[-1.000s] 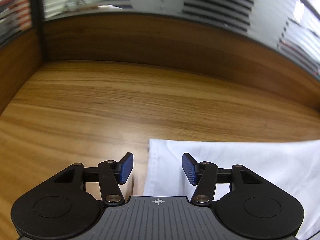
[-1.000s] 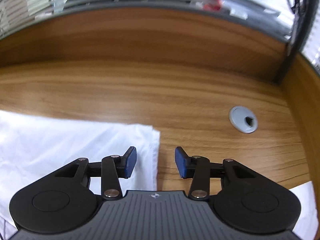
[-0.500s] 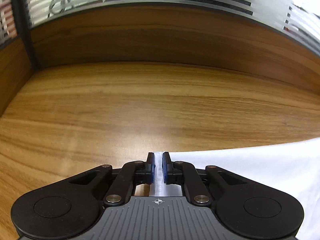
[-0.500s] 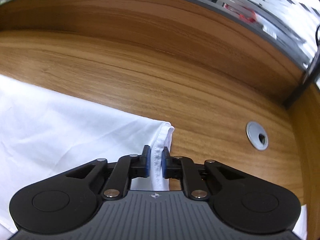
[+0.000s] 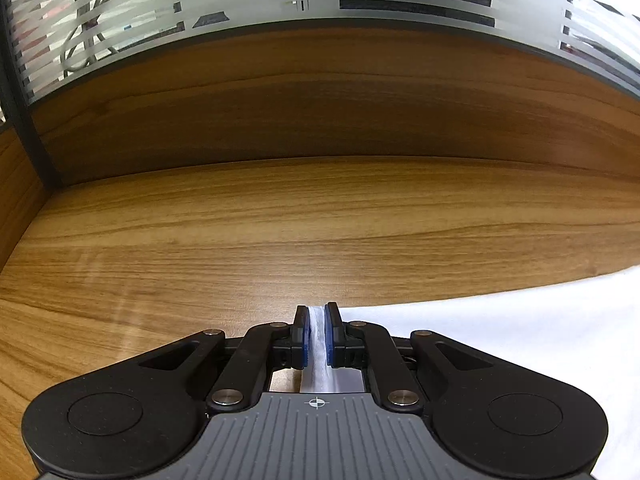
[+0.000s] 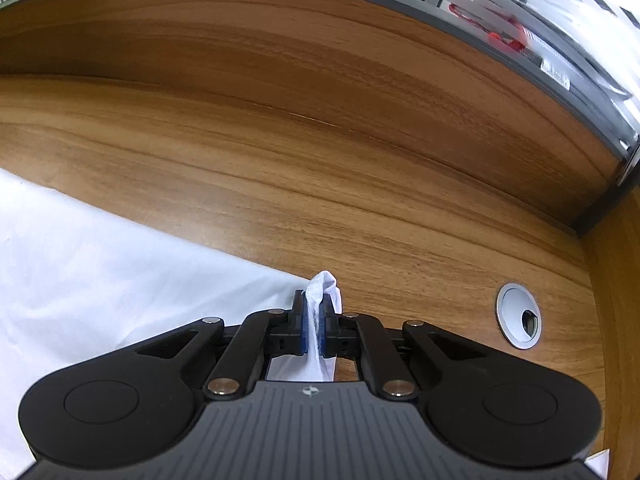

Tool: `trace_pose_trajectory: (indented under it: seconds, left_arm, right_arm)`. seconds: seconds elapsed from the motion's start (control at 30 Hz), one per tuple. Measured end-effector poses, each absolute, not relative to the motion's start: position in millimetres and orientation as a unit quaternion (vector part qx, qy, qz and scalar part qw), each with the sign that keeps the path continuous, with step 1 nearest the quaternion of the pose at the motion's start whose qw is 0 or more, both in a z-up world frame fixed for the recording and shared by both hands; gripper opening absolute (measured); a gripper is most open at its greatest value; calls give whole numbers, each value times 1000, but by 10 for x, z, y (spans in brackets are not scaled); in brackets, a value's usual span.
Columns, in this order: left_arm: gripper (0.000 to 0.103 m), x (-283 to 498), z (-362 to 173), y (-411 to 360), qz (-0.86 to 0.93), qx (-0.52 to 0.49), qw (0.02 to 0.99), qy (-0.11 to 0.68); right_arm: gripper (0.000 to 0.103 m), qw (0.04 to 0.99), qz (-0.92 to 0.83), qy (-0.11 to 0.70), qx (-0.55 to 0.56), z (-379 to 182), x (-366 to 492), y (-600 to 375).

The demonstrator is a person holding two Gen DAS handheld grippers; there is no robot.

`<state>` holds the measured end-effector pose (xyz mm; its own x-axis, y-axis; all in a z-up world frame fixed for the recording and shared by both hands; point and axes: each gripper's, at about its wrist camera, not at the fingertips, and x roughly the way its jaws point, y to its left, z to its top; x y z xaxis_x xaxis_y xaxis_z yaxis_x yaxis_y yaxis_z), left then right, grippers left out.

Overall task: Fold clothes
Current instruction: 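Pinch the shirt edge with the right gripper while the left gripper holds and tugs it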

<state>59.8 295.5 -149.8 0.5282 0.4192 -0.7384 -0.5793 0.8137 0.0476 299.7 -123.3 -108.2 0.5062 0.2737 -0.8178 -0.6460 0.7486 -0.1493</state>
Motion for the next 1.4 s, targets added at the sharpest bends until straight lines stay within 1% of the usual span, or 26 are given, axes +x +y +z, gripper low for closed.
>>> trace_pose_trajectory:
  seconds: [0.03, 0.07, 0.1, 0.17, 0.2, 0.27, 0.33, 0.43, 0.5, 0.53, 0.57, 0.6, 0.63, 0.67, 0.7, 0.73, 0.97, 1.1, 1.4]
  left_arm:
    - [13, 589, -1485, 2973, 286, -111, 867, 392]
    - [15, 576, -1464, 2997, 285, -122, 866, 392]
    - [19, 548, -1450, 3016, 283, -133, 867, 388]
    - [31, 460, -1436, 3034, 267, -155, 872, 379]
    - [39, 432, -1445, 3028, 264, -159, 872, 380]
    - [41, 375, -1463, 3017, 258, -169, 872, 381]
    - [45, 338, -1473, 2995, 258, -166, 873, 378]
    - [46, 317, -1486, 3012, 261, -177, 874, 369]
    - [45, 334, -1505, 3056, 257, -183, 877, 363]
    - [40, 347, -1513, 3066, 253, -183, 878, 362]
    - [34, 356, -1517, 3062, 247, -181, 880, 363]
    - [22, 361, -1519, 3044, 244, -178, 881, 365]
    - [11, 358, -1522, 3031, 243, -178, 880, 366]
    - [6, 349, -1525, 3021, 241, -182, 880, 366]
    - [6, 342, -1518, 3002, 243, -181, 881, 362]
    - [5, 335, -1504, 2977, 248, -177, 883, 357]
    - [4, 458, -1312, 2893, 284, -131, 896, 317]
    - [4, 649, -1351, 2849, 285, -90, 897, 326]
    - [4, 957, -1447, 2940, 283, -50, 899, 329]
  right_arm:
    - [8, 839, 276, 418, -213, -1072, 3010, -1262]
    - [13, 840, 277, 421, -202, -1061, 3024, -1290]
    - [18, 840, 278, 424, -190, -1051, 3035, -1322]
    - [48, 841, 283, 431, -163, -1029, 3041, -1413]
    - [51, 841, 286, 434, -149, -1019, 3044, -1459]
    - [52, 841, 290, 440, -124, -1002, 3052, -1542]
    - [52, 843, 288, 437, -125, -1032, 3078, -1537]
    - [52, 846, 286, 433, -126, -1078, 3117, -1529]
    - [52, 848, 284, 430, -126, -1109, 3143, -1523]
    - [52, 848, 284, 429, -127, -1122, 3152, -1519]
    - [49, 847, 286, 429, -128, -1123, 3145, -1509]
    - [45, 846, 287, 431, -128, -1116, 3140, -1495]
    - [28, 844, 291, 433, -128, -1108, 3129, -1486]
    - [13, 842, 294, 434, -129, -1101, 3117, -1479]
    - [8, 840, 295, 435, -133, -1098, 3100, -1474]
    - [6, 840, 295, 434, -136, -1094, 3084, -1460]
    - [2, 860, 290, 389, -158, -927, 3028, -1437]
    - [2, 860, 286, 382, -183, -938, 3115, -1355]
    - [2, 866, 278, 369, -192, -1034, 3421, -1262]
